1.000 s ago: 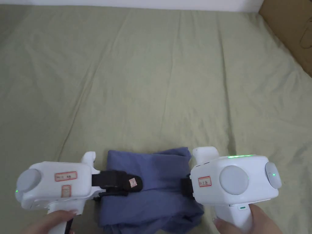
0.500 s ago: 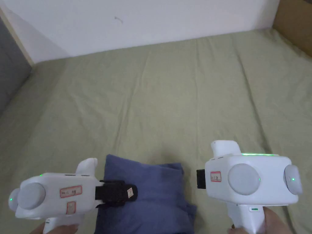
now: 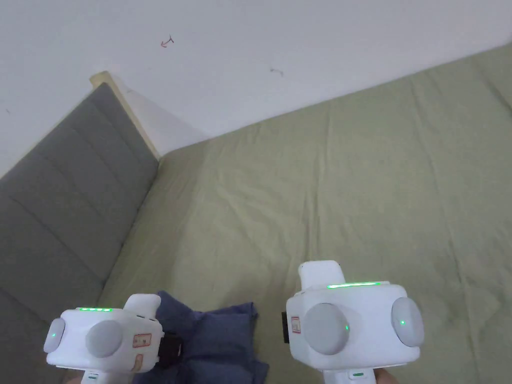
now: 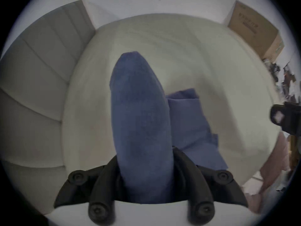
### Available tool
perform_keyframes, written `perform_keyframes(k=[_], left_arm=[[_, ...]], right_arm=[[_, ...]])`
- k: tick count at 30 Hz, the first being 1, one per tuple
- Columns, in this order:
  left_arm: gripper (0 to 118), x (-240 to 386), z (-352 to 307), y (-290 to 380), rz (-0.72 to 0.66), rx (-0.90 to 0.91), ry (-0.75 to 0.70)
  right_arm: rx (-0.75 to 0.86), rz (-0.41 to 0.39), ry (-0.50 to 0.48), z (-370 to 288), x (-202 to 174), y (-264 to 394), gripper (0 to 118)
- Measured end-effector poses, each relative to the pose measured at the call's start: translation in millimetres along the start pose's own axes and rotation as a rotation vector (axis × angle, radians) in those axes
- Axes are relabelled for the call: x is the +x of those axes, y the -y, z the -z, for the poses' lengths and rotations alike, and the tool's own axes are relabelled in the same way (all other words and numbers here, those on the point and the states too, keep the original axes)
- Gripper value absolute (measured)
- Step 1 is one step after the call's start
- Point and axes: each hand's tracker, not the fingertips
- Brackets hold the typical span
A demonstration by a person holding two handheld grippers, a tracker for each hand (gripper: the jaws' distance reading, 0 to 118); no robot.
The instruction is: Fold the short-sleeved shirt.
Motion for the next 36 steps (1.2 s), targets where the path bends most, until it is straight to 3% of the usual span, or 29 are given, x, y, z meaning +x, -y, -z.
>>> perform_keyframes(k=[2,3,4,5,6,7,16,18,19,20,22,23,28,33,36], left_arm=[[25,-3.9,6.1,5.4,0.019,0.001,-0.074],[34,-4.0,9.1,7.5,0.033,0.011,-0.114],[49,-2.8,10.5,8.8,0.057,0.035,-0.166],[75,-0.6,9.4,13.1,0.084,0.058,-0.238],[92,1.9,10.0,14.3,0.113,0.065,-0.319],[102,3.6,9.3,15.8,0.125,0.080,-0.352],[101,33.9,-32.6,21.6,0.017,0.183,-0.378],[101,53.5,-43.2,18.1,-0.019,0.160,-0.291],[97,63.8,-48.2,17.0,-0.030,0.169,-0.261],[78,75.7,-53.1,15.3,-0.043,0.198,-0.242],[16,104.4,-62.7,10.0,-0.056,0.244,-0.206],[1,120.0,-68.0,8.8,-0.054,0.274,-0.206],[0,215.5,-114.7,-2.3,-0.073,0.473,-0.090],[0,288.9,-174.7,-25.9,-0.178,0.684,0.042],[0,324.4,-211.5,-28.7,-0.214,0.837,-0.007]], right_arm=[[0.001,0.010,0.001,6.1,-3.4,3.0,2],[0.000,0.013,0.004,9.0,-5.1,4.1,2],[0.001,0.017,0.009,10.8,-6.4,5.2,2],[0.008,0.021,0.015,12.2,-7.7,6.5,2],[0.014,0.024,0.016,12.8,-8.6,7.5,2],[0.017,0.022,0.015,13.5,-9.4,7.8,2],[0.052,-0.018,0.044,-2.1,-1.2,11.6,2],[0.075,-0.036,0.054,-10.9,7.4,11.5,2],[0.087,-0.047,0.061,-15.9,12.7,11.3,2],[0.099,-0.060,0.070,-22.0,19.9,11.1,2],[0.121,-0.072,0.087,-36.3,38.3,10.3,2],[0.127,-0.073,0.091,-44.4,49.5,9.4,2],[0.225,-0.011,0.152,-103.9,119.4,-1.9,2],[0.422,-0.019,0.232,-190.0,179.1,-20.3,2],[0.571,-0.061,0.264,-240.5,200.9,-29.2,2]])
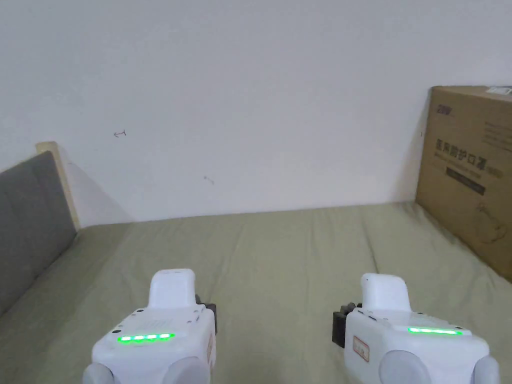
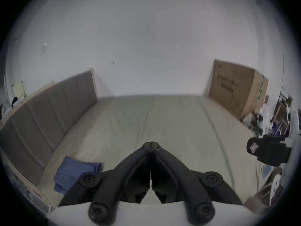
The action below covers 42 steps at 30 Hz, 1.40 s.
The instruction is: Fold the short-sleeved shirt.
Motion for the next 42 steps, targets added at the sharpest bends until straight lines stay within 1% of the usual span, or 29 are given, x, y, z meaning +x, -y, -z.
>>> perform_keyframes(k=[3,4,7,8,9,10,11,12,13,14,15,16,17,20,25,32,36,39,42], left_arm=[[0,26.1,-25.1,-15.2,0.000,0.145,-0.012],[0,33.5,-33.0,-19.9,0.014,0.176,-0.022],[1,46.4,-51.4,-29.6,0.033,0.234,-0.042],[2,48.2,-57.9,-32.4,0.026,0.241,-0.044],[9,47.8,-60.9,-35.0,0.018,0.251,-0.037],[29,47.0,-65.4,-36.3,0.013,0.264,-0.031],[37,46.0,-69.9,-36.6,0.010,0.277,-0.025],[37,45.1,-73.8,-37.0,0.007,0.287,-0.014],[68,43.2,-73.6,-37.9,0.009,0.282,-0.011],[98,42.9,-76.4,-38.4,0.003,0.275,-0.008],[108,42.9,-80.7,-38.0,-0.005,0.277,-0.014],[113,42.0,-84.6,-37.3,-0.010,0.280,-0.011],[114,39.7,-85.4,-37.4,-0.011,0.288,-0.003],[114,41.2,-93.5,-37.7,0.026,0.289,-0.042],[114,37.6,-101.1,-36.2,0.052,0.314,-0.063],[114,34.8,-99.9,-41.4,0.035,0.292,-0.048],[114,36.6,-97.9,-40.9,0.046,0.281,-0.068],[114,34.8,-93.1,-43.3,-0.018,0.235,-0.070],[114,30.2,-91.5,-42.1,-0.039,0.236,-0.041]], right_arm=[[0.140,-0.050,0.055,-24.9,23.8,-22.2,2],[0.172,-0.064,0.029,-34.4,31.8,-28.3,2],[0.272,-0.052,0.022,-56.2,44.5,-45.5,2],[0.309,-0.054,0.012,-64.0,45.6,-49.9,11],[0.345,-0.059,-0.001,-70.9,45.4,-53.3,30],[0.371,-0.071,-0.011,-75.7,43.6,-55.7,46],[0.387,-0.084,-0.010,-81.1,40.9,-57.6,55],[0.395,-0.097,-0.012,-85.3,37.3,-58.6,55],[0.395,-0.107,-0.003,-88.9,34.2,-58.7,85],[0.399,-0.114,-0.003,-91.0,32.1,-57.9,108],[0.420,-0.124,-0.012,-96.1,29.1,-56.0,110],[0.426,-0.127,-0.015,-99.1,26.9,-55.1,110],[0.423,-0.129,-0.011,-101.8,24.1,-54.0,110],[0.411,-0.121,0.003,-102.7,24.4,-49.6,110],[0.408,-0.111,0.022,-106.3,30.4,-45.1,110],[0.403,-0.094,0.032,-109.6,39.3,-46.7,110],[0.398,-0.093,0.038,-110.4,40.8,-48.2,110],[0.400,-0.096,0.032,-110.3,40.7,-46.5,110],[0.390,-0.100,0.037,-108.0,40.2,-44.2,110]])
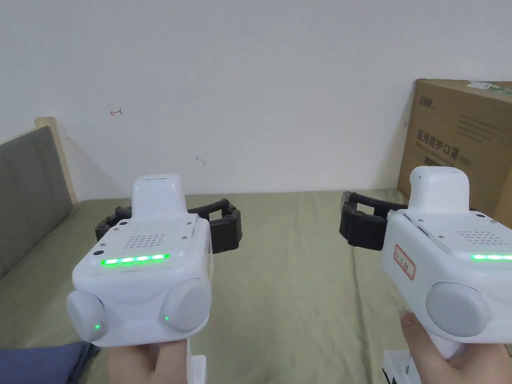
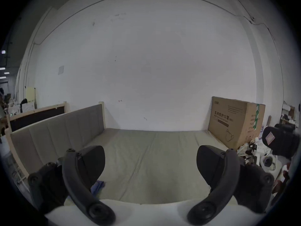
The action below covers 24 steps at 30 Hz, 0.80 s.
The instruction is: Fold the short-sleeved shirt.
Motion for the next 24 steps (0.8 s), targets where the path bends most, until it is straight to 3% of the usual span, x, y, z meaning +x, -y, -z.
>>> perform_keyframes(k=[20,24], left_arm=[[114,-0.1,4.3,-0.5,-0.021,0.009,0.100],[114,1.0,4.9,-0.1,-0.019,-0.002,0.067]], right_arm=[[-0.040,0.002,-0.006,10.1,-2.5,6.6,110],[-0.038,-0.015,-0.003,9.5,-4.3,6.1,110]])
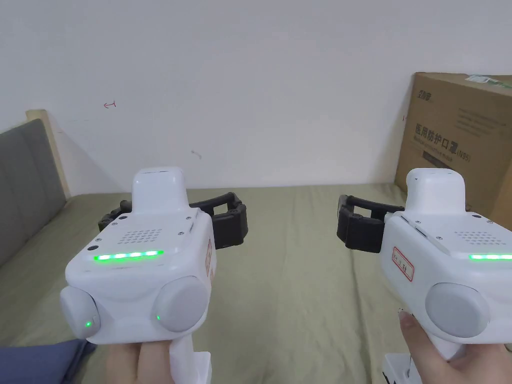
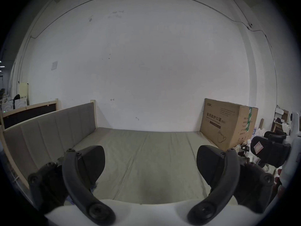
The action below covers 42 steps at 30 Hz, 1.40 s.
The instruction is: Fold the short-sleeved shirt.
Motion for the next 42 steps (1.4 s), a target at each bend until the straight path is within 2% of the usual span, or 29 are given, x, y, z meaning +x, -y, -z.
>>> perform_keyframes(k=[12,42], left_arm=[[114,-3.5,-0.3,-0.5,0.018,0.002,0.009],[114,-13.6,-6.8,-1.1,-0.040,0.002,0.028]], right_arm=[[-0.011,0.003,-0.004,2.8,-3.5,-1.3,110],[-0.037,0.017,-0.008,1.2,-9.3,4.6,110]])
